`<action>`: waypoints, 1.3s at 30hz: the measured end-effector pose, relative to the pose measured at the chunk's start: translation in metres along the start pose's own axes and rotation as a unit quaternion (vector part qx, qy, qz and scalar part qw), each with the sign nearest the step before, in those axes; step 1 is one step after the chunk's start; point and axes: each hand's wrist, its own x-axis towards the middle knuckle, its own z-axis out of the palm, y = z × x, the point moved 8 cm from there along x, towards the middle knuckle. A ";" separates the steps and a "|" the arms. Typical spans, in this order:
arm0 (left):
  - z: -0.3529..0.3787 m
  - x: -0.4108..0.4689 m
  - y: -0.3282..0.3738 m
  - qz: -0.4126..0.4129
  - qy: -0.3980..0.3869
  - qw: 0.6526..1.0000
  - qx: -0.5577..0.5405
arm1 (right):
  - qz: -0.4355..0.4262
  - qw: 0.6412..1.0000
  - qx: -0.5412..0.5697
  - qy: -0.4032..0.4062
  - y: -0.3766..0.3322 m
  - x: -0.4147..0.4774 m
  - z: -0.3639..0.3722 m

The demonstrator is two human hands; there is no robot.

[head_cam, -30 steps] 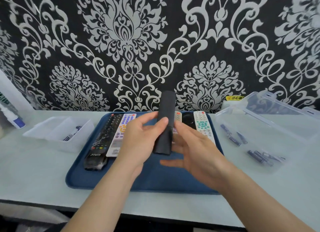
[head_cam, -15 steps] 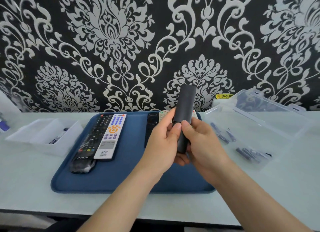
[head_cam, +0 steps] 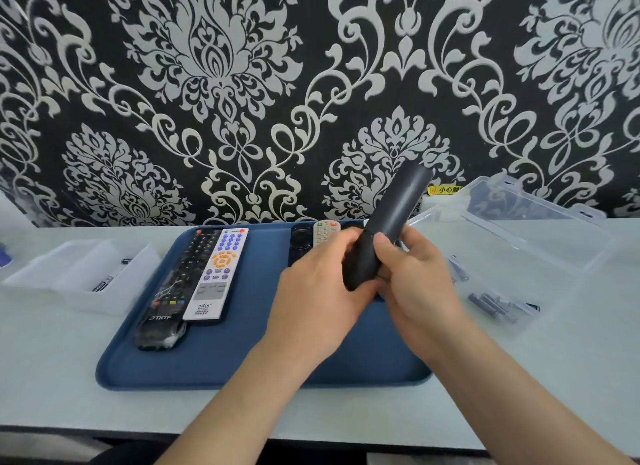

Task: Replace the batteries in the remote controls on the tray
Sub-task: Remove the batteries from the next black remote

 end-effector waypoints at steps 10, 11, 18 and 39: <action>0.008 0.000 -0.027 -0.070 -0.229 0.966 -0.101 | -0.007 0.998 -0.053 0.026 -0.013 0.007 -0.010; 0.007 -0.003 -0.031 -0.074 -0.270 0.954 -0.106 | 0.000 0.999 -0.039 0.028 -0.013 0.009 -0.012; 0.014 -0.020 -0.045 -0.054 -0.395 0.917 -0.004 | 0.058 0.995 0.082 0.016 -0.007 0.015 -0.016; -0.011 0.001 0.010 0.108 -0.071 0.991 -0.043 | 0.123 0.986 0.078 -0.086 0.010 0.005 0.011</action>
